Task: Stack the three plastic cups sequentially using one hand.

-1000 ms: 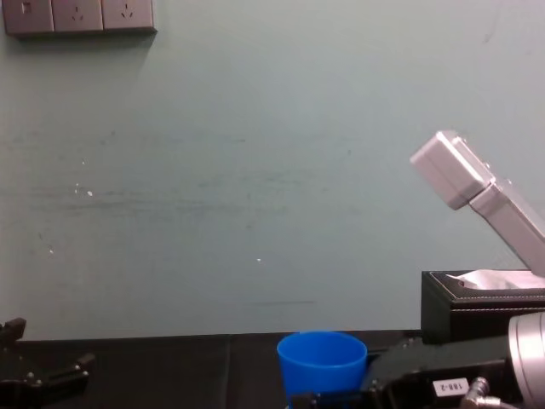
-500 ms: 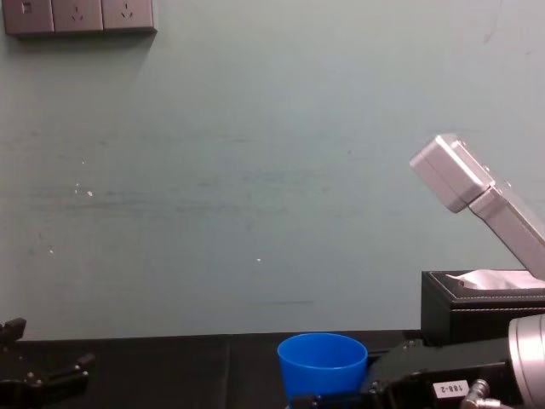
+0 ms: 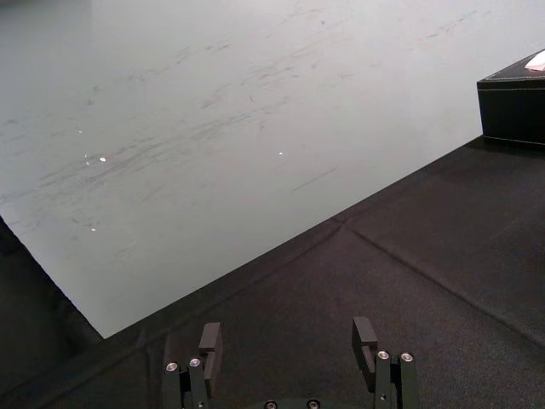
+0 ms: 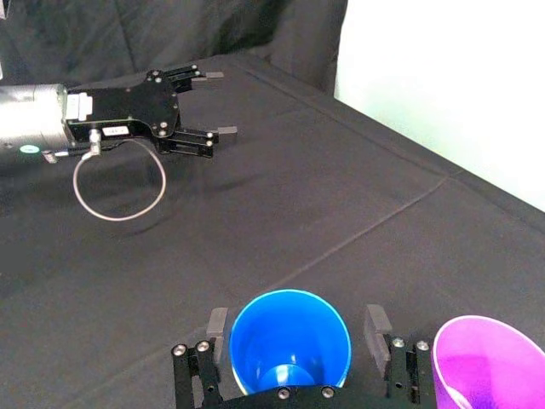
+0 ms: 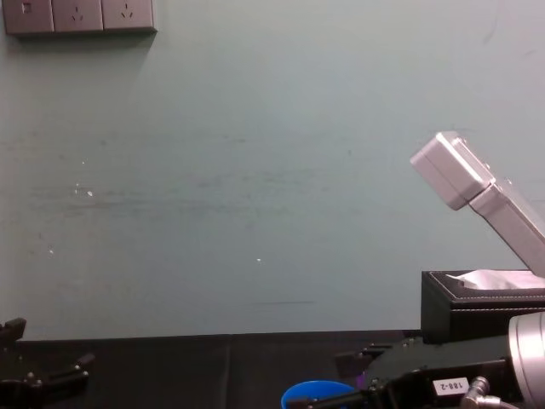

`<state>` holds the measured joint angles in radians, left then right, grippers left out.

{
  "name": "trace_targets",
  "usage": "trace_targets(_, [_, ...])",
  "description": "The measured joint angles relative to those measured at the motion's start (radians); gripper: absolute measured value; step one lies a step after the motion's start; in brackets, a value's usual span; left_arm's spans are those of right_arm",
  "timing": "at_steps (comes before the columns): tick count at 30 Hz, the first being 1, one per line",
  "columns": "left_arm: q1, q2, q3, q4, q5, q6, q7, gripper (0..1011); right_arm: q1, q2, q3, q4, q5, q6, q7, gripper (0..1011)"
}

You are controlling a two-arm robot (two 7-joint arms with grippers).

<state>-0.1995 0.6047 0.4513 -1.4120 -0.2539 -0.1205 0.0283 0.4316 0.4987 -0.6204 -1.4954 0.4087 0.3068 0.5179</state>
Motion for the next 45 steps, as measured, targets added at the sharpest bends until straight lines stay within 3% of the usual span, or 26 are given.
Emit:
trace_targets(8, [0.0,0.0,0.0,0.0,0.0,0.0,0.0,1000,-0.002,0.0,0.003,-0.003,0.001,-0.004,0.0,1004])
trace_targets(16, [0.0,0.0,0.0,0.0,0.0,0.0,0.0,1000,-0.061,-0.003,0.081,-0.068,0.002,-0.148,-0.038,1004])
trace_targets(20, [0.0,0.0,0.0,0.0,0.0,0.0,0.0,1000,-0.09,0.01,0.116,-0.108,0.001,-0.166,-0.059,1004])
trace_targets(24, [0.0,0.0,0.0,0.0,0.0,0.0,0.0,1000,-0.133,0.043,0.153,-0.157,-0.001,-0.15,-0.082,1004])
trace_targets(32, [0.0,0.0,0.0,0.0,0.0,0.0,0.0,1000,-0.272,0.121,0.246,-0.224,0.012,-0.088,-0.132,1004])
trace_targets(38, [0.0,0.0,0.0,0.0,0.0,0.0,0.0,1000,-0.32,0.124,0.285,-0.206,0.042,-0.037,-0.146,1004])
trace_targets(45, [0.0,0.0,0.0,0.0,0.0,0.0,0.0,1000,-0.283,0.102,0.273,-0.157,0.056,0.018,-0.135,1004])
